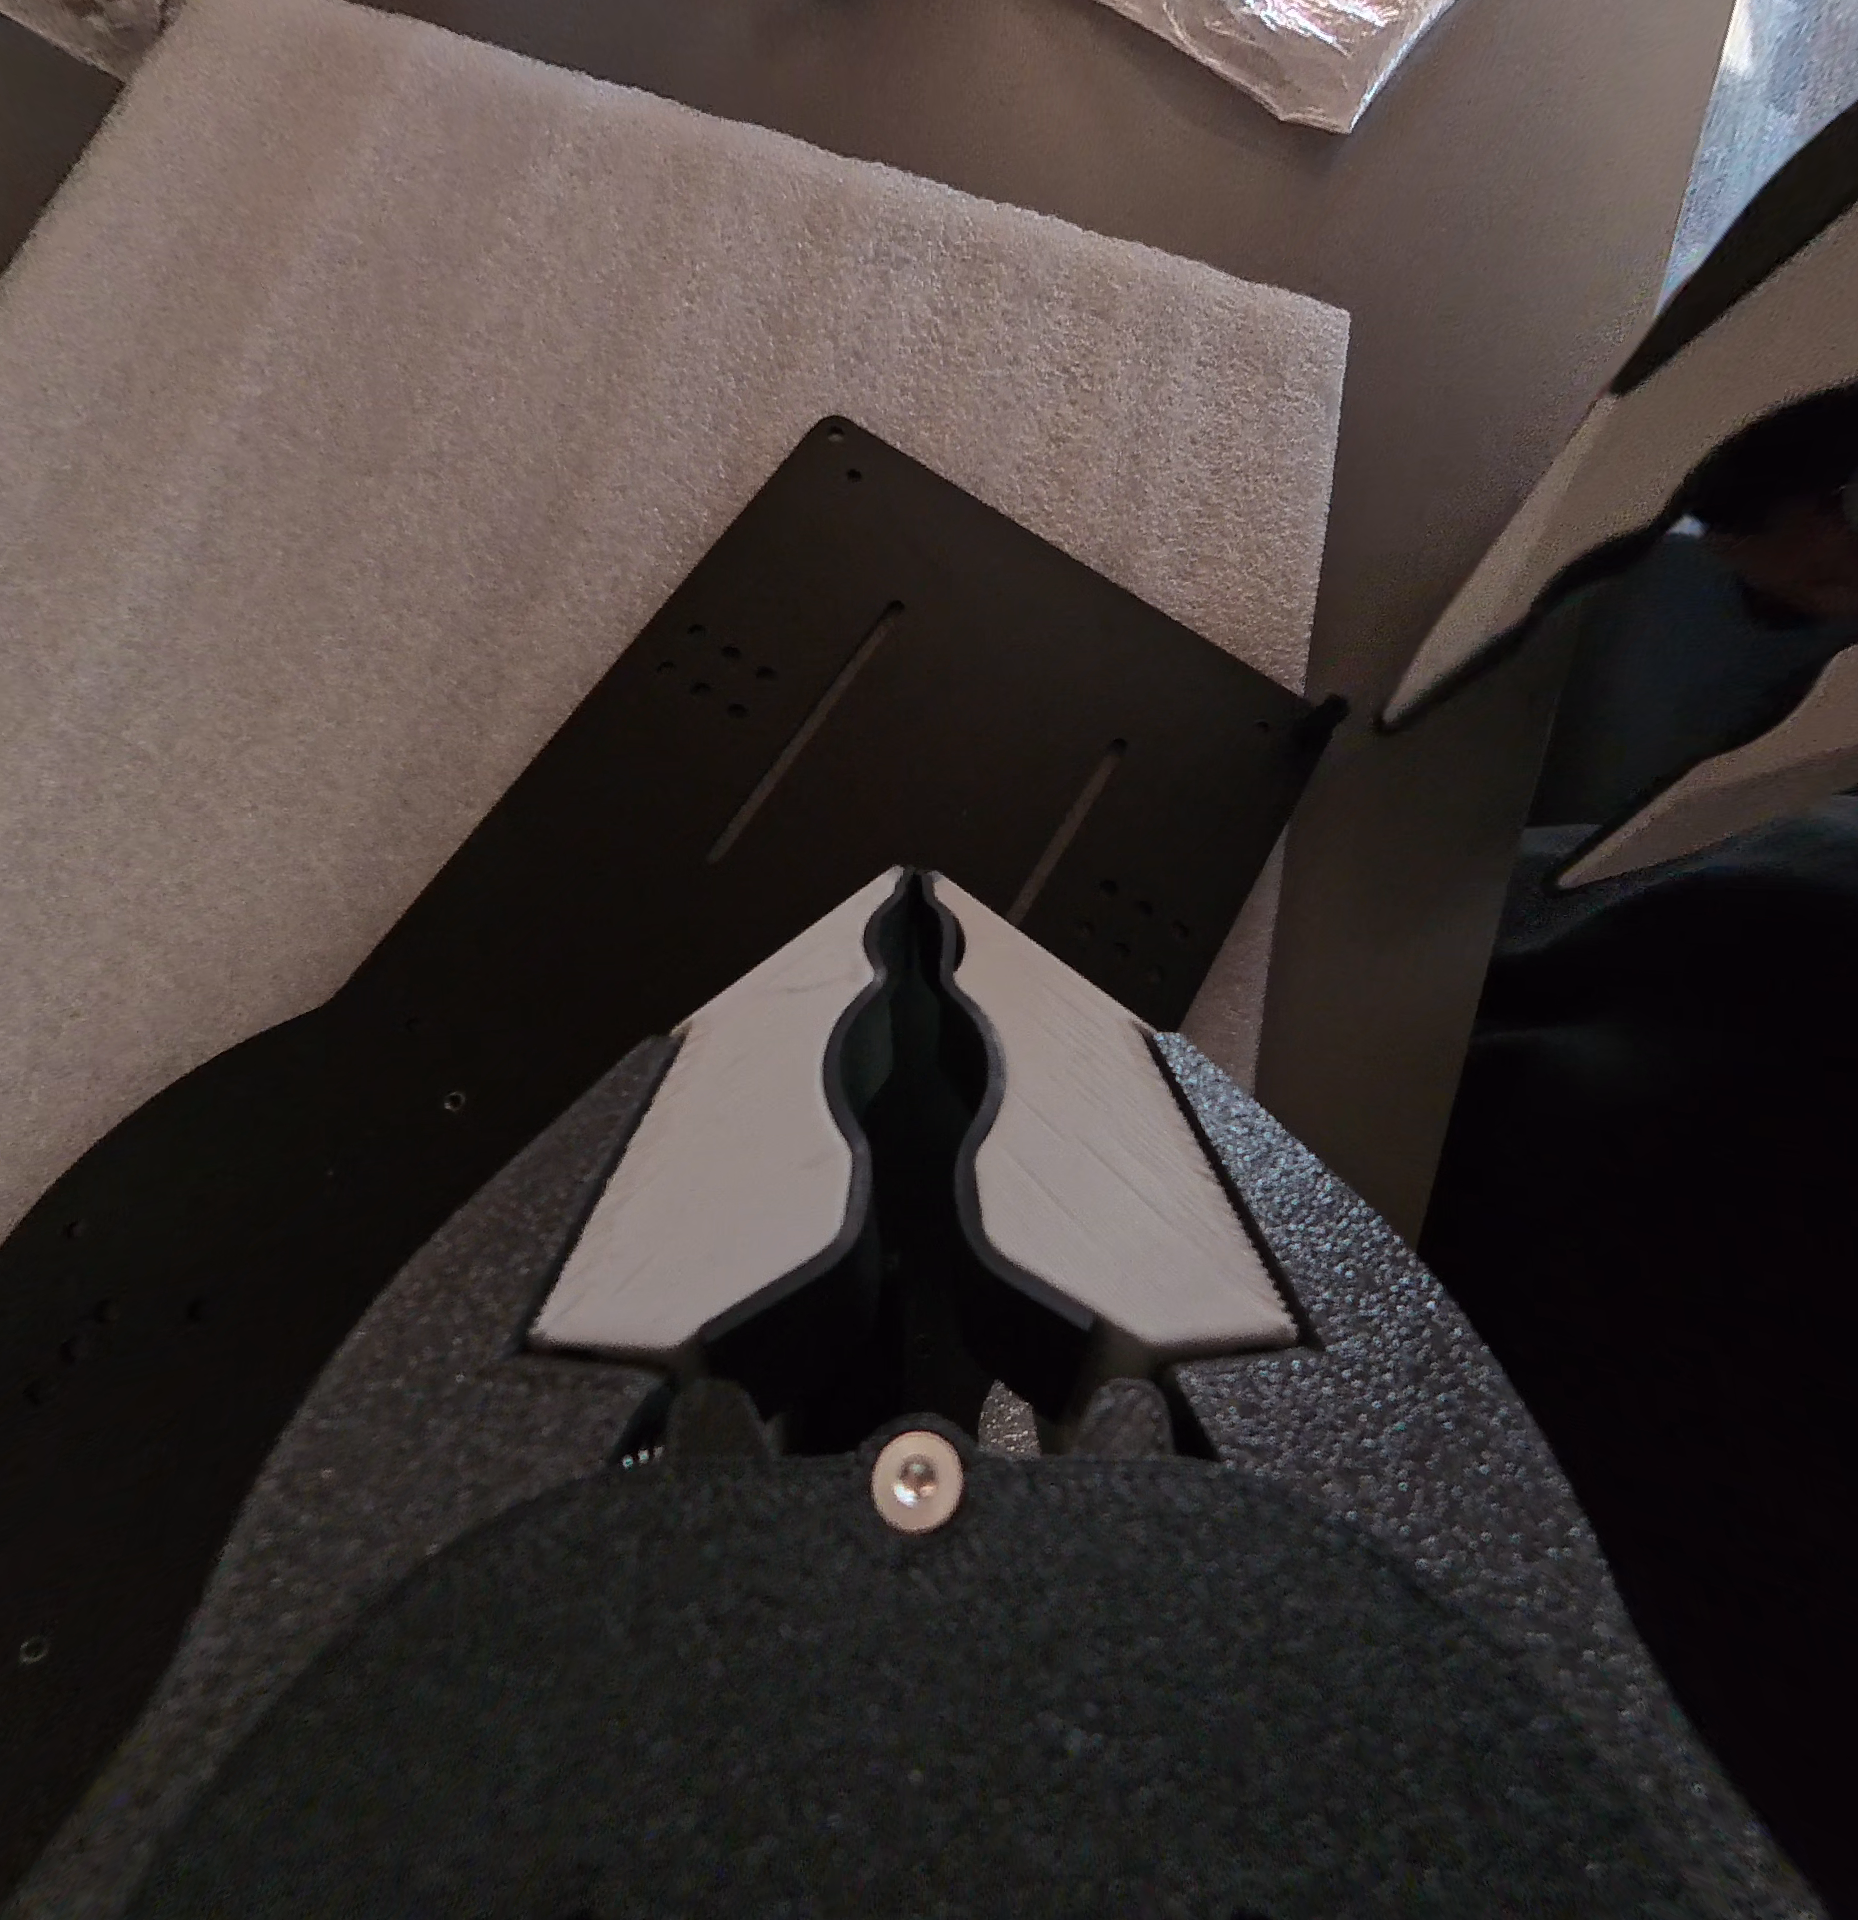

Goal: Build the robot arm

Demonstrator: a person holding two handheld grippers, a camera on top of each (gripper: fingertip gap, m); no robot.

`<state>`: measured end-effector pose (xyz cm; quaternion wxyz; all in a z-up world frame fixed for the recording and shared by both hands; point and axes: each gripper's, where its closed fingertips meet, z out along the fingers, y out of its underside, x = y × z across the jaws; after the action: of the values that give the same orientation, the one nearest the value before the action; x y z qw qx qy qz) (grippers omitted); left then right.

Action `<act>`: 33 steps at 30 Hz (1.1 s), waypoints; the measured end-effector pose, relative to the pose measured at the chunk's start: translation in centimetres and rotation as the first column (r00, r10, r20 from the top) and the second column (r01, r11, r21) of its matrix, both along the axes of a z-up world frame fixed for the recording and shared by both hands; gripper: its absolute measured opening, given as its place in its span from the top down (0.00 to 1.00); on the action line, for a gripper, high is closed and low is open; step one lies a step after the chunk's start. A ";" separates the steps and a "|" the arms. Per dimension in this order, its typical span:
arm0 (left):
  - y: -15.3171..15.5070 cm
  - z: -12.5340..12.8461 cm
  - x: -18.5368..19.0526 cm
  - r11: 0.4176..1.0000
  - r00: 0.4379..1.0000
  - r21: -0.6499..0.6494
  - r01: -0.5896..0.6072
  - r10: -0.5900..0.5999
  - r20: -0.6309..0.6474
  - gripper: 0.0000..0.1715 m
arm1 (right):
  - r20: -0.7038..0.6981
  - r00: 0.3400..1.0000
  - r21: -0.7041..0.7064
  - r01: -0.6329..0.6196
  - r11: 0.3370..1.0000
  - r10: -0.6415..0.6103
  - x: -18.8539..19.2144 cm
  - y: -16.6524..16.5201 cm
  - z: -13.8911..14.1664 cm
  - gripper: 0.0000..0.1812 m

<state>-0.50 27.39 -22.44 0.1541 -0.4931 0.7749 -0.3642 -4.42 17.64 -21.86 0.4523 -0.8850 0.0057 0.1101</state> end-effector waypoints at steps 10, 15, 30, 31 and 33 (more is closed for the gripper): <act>0.0 0.0 0.0 1.000 1.000 0.001 0.000 0.000 0.000 1.00 | 0.044 0.999 0.002 0.012 1.000 -0.012 0.5 0.1 -0.1 0.82; 0.0 0.0 0.0 1.000 1.000 0.011 -0.004 0.004 0.002 1.00 | 0.044 0.998 0.038 0.031 0.999 -0.033 1.2 1.4 0.3 0.70; -0.1 0.0 -0.1 1.000 1.000 -0.020 0.001 -0.001 0.002 1.00 | 0.057 0.998 0.022 0.040 0.999 -0.041 0.9 0.1 0.2 0.84; -0.1 0.0 -0.1 1.000 1.000 -0.021 -0.001 0.001 0.001 1.00 | 0.050 0.997 0.048 0.058 0.997 -0.060 1.4 0.2 0.7 0.82; -0.1 0.0 -0.1 1.000 1.000 -0.012 0.001 -0.001 0.001 1.00 | 0.072 0.995 0.070 0.065 0.995 -0.070 1.9 1.0 0.9 0.73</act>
<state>-0.63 27.30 -22.44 0.1514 -0.4933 0.7729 -0.3693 -2.48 18.62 -20.94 0.4851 -0.8721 0.0149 0.0617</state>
